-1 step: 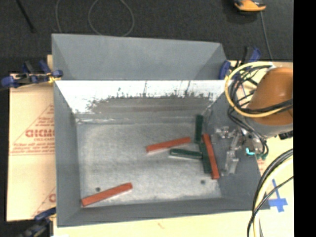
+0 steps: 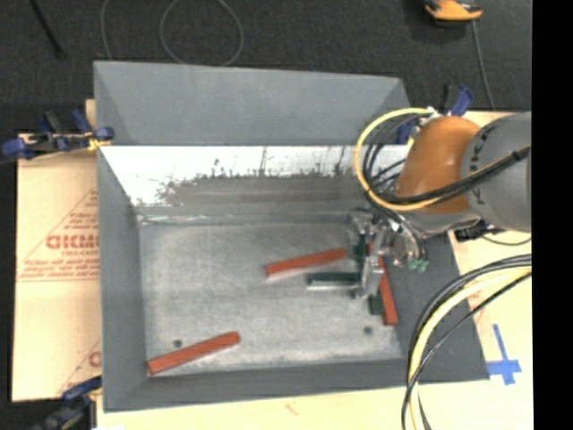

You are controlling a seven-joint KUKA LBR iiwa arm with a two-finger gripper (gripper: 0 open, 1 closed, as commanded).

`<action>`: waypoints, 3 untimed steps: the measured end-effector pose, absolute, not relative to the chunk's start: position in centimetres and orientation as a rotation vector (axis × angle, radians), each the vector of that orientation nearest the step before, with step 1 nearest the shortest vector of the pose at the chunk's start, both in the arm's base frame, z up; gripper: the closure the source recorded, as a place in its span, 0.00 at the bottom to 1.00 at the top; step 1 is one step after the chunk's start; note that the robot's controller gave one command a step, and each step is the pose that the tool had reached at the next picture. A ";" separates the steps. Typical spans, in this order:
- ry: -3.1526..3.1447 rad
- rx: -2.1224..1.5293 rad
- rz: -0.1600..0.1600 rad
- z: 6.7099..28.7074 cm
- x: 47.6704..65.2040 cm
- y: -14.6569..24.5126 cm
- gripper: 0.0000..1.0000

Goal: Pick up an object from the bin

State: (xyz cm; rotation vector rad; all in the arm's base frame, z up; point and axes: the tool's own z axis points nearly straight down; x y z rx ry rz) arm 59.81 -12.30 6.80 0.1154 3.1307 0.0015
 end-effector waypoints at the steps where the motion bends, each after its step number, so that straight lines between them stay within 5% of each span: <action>1: 3.131 0.130 0.002 10.3 59.8 -9.2 0.00; 2: 3.134 -0.076 -0.005 10.1 59.9 -8.9 0.00; 3: 3.127 -0.247 -0.006 7.1 60.1 -8.4 0.00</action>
Offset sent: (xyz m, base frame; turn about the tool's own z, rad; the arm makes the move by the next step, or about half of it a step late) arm -0.0027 0.0298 0.0320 0.0137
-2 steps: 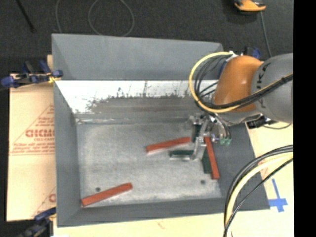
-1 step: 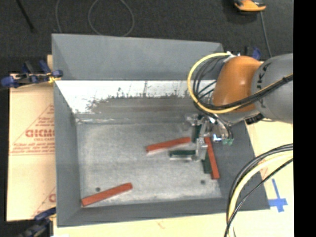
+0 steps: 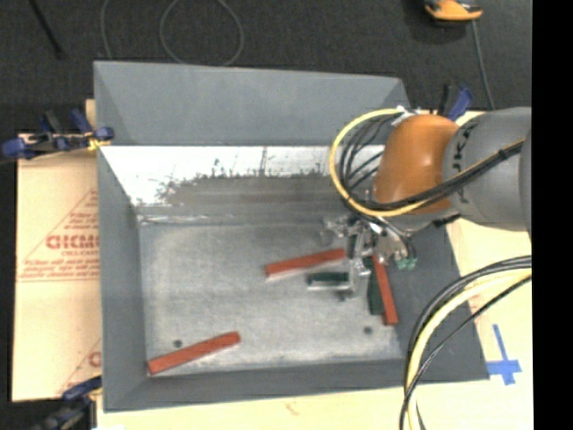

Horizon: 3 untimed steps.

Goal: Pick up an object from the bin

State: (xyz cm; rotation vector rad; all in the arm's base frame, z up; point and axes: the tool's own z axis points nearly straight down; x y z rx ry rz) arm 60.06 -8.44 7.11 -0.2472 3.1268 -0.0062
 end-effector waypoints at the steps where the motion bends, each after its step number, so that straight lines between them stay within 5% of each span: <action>1: 3.125 -0.245 -0.007 7.3 60.2 -8.7 0.00; 2: 3.124 -0.247 -0.008 7.4 60.3 -8.7 1.00; 3: 3.122 -0.242 -0.008 13.7 60.5 -8.9 1.00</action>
Offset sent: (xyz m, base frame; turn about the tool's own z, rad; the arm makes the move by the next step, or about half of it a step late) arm 0.0000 0.0000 0.0000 0.0000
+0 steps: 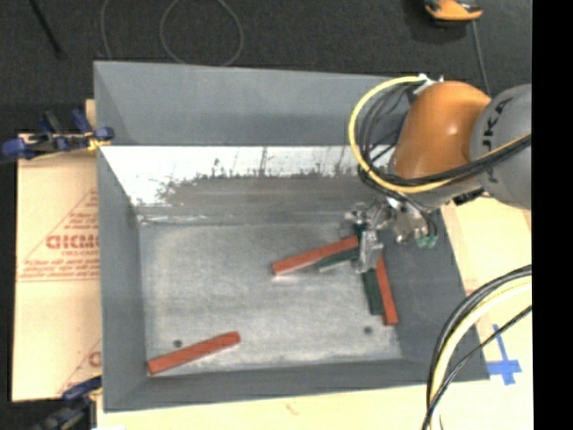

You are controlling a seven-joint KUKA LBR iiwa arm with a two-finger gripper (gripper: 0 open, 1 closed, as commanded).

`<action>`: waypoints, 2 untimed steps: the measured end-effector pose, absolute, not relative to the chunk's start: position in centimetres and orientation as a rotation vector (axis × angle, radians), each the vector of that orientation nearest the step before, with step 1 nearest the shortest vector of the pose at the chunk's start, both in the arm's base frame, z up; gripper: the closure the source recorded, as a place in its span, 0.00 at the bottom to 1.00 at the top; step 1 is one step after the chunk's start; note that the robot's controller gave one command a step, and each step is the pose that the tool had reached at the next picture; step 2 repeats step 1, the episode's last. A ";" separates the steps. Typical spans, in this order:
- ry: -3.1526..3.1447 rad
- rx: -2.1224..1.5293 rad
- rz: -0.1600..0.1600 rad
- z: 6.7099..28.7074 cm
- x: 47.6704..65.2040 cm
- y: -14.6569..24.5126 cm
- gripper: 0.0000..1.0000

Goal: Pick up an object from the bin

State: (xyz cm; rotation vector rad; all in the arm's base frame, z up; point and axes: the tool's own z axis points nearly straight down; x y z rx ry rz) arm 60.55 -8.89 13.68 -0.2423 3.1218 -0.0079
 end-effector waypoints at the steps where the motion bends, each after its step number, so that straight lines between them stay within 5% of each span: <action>1: 3.127 -0.238 -0.007 14.3 60.7 -9.1 1.00; 2: 3.127 -0.238 -0.007 14.3 60.7 -9.1 1.00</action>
Offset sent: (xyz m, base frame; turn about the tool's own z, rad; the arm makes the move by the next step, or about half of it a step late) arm 0.0002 0.0000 0.0050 0.0000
